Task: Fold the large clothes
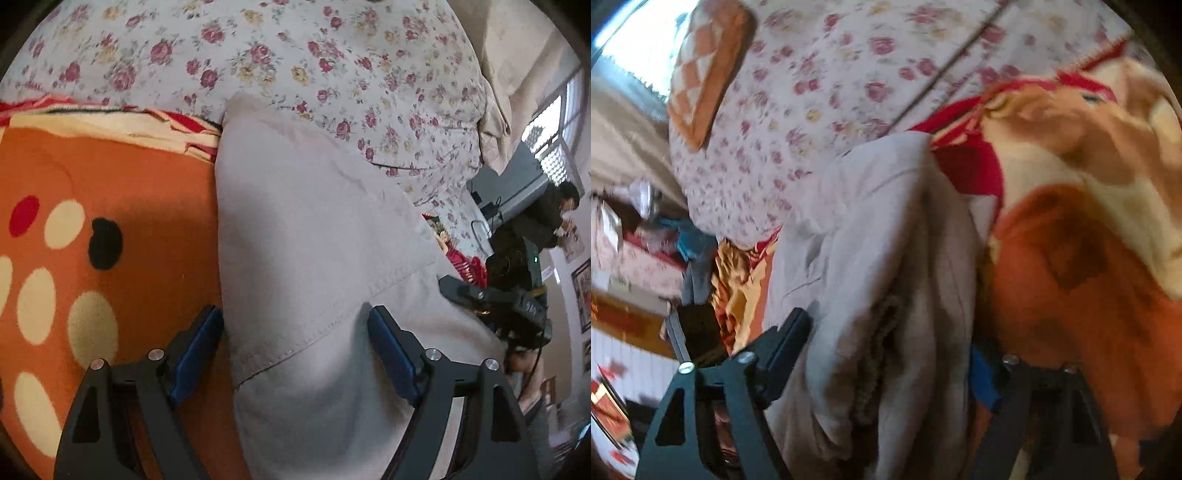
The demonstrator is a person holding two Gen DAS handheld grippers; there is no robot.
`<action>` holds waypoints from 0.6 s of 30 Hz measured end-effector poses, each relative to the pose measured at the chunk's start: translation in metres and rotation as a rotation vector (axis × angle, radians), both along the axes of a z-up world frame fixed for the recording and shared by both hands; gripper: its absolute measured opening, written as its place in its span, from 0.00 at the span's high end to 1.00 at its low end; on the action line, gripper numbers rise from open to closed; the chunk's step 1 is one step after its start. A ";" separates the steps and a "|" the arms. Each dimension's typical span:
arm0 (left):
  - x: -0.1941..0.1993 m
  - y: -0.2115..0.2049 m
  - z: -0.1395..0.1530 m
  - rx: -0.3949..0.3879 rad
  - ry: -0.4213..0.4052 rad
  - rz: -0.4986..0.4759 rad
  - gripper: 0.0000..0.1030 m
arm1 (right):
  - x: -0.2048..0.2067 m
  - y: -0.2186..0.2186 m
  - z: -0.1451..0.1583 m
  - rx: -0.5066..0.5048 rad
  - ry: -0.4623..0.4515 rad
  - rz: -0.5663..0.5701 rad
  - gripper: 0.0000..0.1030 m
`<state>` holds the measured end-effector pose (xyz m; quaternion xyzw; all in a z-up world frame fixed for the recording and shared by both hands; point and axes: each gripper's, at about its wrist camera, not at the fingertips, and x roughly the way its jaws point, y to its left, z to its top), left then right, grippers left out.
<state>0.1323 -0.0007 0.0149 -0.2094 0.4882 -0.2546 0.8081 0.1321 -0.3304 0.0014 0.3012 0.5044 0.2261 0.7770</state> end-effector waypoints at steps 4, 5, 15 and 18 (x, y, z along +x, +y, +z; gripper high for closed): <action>-0.005 0.002 0.005 -0.022 -0.034 0.035 0.53 | 0.004 0.004 -0.006 0.000 -0.026 -0.002 0.51; -0.007 0.004 0.008 -0.027 -0.043 0.043 0.67 | 0.004 0.006 -0.006 0.020 -0.026 -0.001 0.60; -0.026 0.044 0.063 0.075 -0.202 0.090 0.82 | 0.008 0.046 0.014 0.175 -0.107 0.060 0.71; -0.024 0.074 0.074 0.114 -0.209 0.131 0.80 | 0.014 0.079 0.017 0.161 -0.154 0.117 0.71</action>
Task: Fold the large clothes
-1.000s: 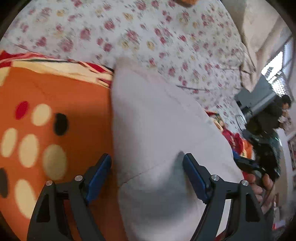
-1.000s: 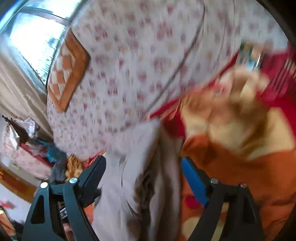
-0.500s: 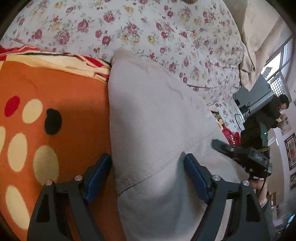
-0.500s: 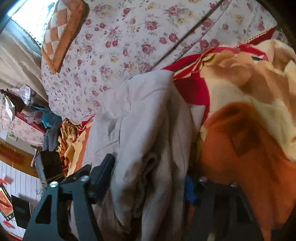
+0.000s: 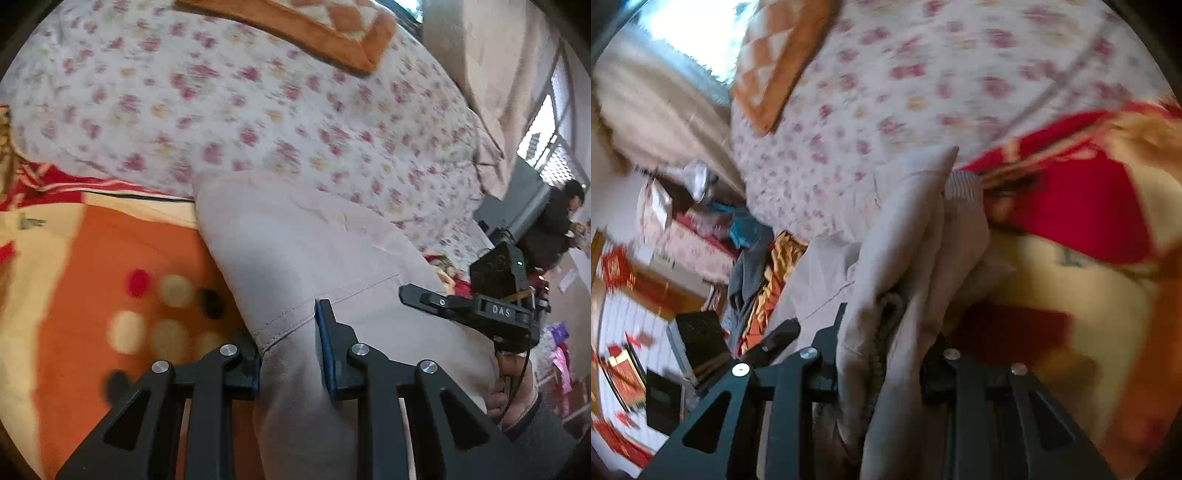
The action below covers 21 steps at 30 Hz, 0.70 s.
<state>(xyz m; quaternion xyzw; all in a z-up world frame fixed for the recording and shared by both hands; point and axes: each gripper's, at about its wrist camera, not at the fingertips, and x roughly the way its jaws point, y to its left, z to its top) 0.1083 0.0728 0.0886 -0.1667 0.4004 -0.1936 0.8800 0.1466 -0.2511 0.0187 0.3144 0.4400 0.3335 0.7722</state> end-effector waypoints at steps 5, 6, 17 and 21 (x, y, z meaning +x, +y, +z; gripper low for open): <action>0.025 0.019 -0.050 -0.028 0.186 0.050 0.61 | 0.002 0.024 -0.023 -0.081 0.030 -0.075 0.53; 0.025 0.021 -0.054 -0.071 0.199 0.053 0.60 | 0.000 0.020 -0.025 -0.062 0.043 -0.081 0.53; -0.044 0.027 0.022 -0.024 -0.105 0.105 0.60 | -0.071 0.043 0.084 -0.457 -0.335 -0.130 0.61; -0.074 0.001 0.024 0.029 -0.130 0.053 0.68 | -0.093 0.072 0.079 -0.541 -0.327 -0.069 0.86</action>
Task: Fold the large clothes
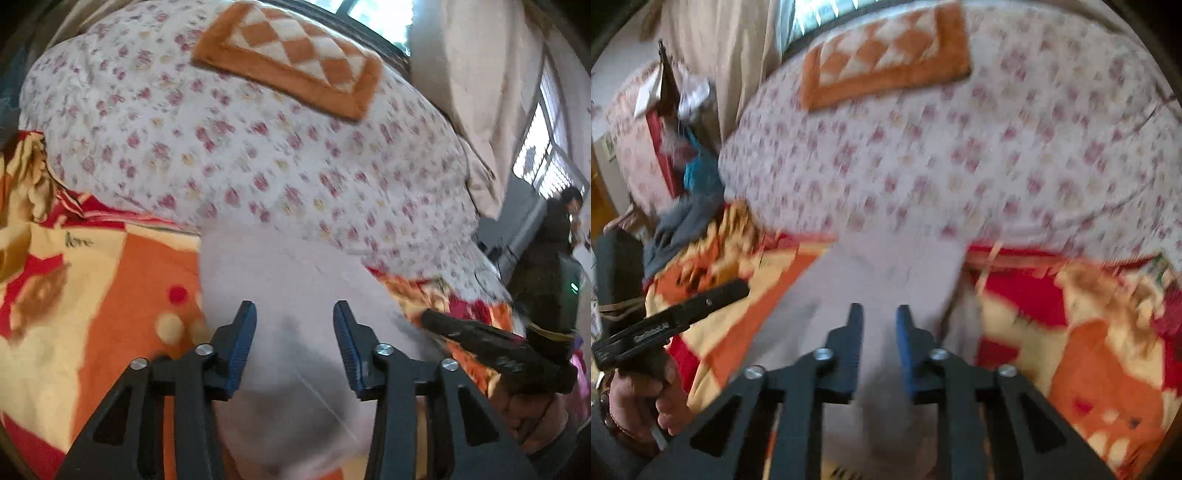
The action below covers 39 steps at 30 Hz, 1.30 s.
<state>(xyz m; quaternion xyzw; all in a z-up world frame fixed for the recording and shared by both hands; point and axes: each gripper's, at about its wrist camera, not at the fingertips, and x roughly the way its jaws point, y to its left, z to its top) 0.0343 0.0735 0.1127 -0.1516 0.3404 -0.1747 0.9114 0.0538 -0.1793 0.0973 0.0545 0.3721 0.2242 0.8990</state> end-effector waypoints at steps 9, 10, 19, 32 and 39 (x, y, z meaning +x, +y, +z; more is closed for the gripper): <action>0.013 -0.019 -0.069 -0.020 0.205 -0.031 0.74 | 0.001 -0.017 -0.076 -0.007 0.135 -0.020 0.84; 0.012 -0.018 -0.070 -0.025 0.197 -0.033 0.74 | 0.001 -0.019 -0.077 0.012 0.142 -0.018 0.81; 0.018 -0.005 -0.002 -0.002 0.024 0.054 0.62 | 0.001 -0.008 -0.006 0.001 -0.033 -0.093 0.73; 0.141 -0.028 -0.072 0.000 0.219 0.134 0.55 | 0.136 0.021 -0.069 -0.075 0.211 -0.246 0.65; 0.137 -0.041 -0.092 0.046 0.189 0.126 0.44 | 0.139 0.024 -0.097 -0.072 0.203 -0.205 0.59</action>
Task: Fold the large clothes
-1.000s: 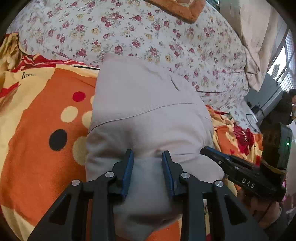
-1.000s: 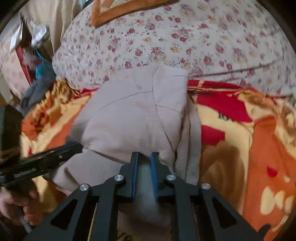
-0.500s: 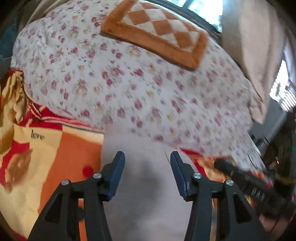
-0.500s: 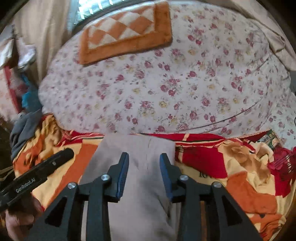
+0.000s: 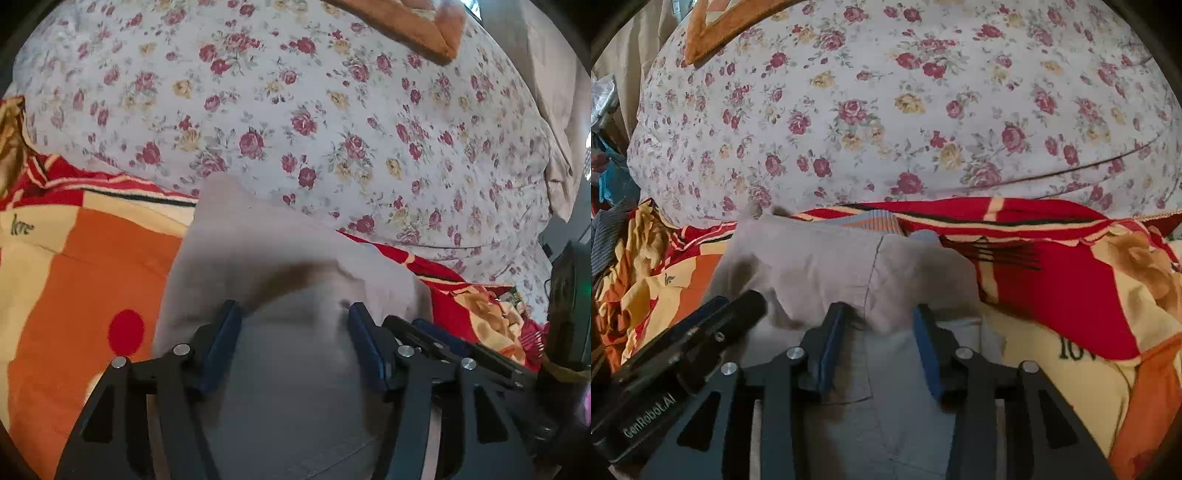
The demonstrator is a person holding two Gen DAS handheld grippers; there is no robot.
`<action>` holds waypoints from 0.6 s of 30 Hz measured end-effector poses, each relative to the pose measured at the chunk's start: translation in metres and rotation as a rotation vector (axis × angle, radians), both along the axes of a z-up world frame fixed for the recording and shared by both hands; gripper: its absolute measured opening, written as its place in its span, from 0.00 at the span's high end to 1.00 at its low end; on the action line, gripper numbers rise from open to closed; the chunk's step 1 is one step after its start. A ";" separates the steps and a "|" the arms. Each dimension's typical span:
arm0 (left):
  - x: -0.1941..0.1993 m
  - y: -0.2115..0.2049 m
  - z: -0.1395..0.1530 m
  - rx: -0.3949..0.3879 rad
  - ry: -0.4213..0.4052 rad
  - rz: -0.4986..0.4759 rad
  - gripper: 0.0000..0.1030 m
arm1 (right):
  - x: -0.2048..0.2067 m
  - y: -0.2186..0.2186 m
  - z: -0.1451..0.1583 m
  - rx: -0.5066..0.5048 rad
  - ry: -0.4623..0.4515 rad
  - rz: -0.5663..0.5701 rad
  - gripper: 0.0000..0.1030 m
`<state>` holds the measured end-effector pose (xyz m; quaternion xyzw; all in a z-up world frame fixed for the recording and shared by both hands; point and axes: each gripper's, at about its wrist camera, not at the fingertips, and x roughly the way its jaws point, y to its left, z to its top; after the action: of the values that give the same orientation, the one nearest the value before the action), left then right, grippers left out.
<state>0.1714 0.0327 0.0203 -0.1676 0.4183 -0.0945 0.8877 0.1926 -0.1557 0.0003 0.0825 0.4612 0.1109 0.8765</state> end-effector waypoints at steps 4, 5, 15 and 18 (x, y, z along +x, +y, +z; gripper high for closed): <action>0.001 0.010 -0.001 -0.081 -0.001 0.000 0.39 | 0.003 0.001 -0.003 0.069 0.014 0.022 0.48; 0.002 0.012 -0.002 -0.107 -0.004 -0.001 0.35 | 0.004 0.002 -0.003 0.071 0.019 0.032 0.46; 0.004 0.007 0.002 -0.166 -0.024 -0.013 0.22 | -0.001 0.004 0.001 0.051 -0.028 0.074 0.31; 0.001 0.008 0.011 -0.143 -0.025 -0.012 0.27 | -0.008 0.001 0.007 0.031 -0.030 0.071 0.35</action>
<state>0.1721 0.0405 0.0310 -0.2269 0.4003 -0.1317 0.8780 0.1848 -0.1546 0.0075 0.0778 0.4490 0.1501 0.8774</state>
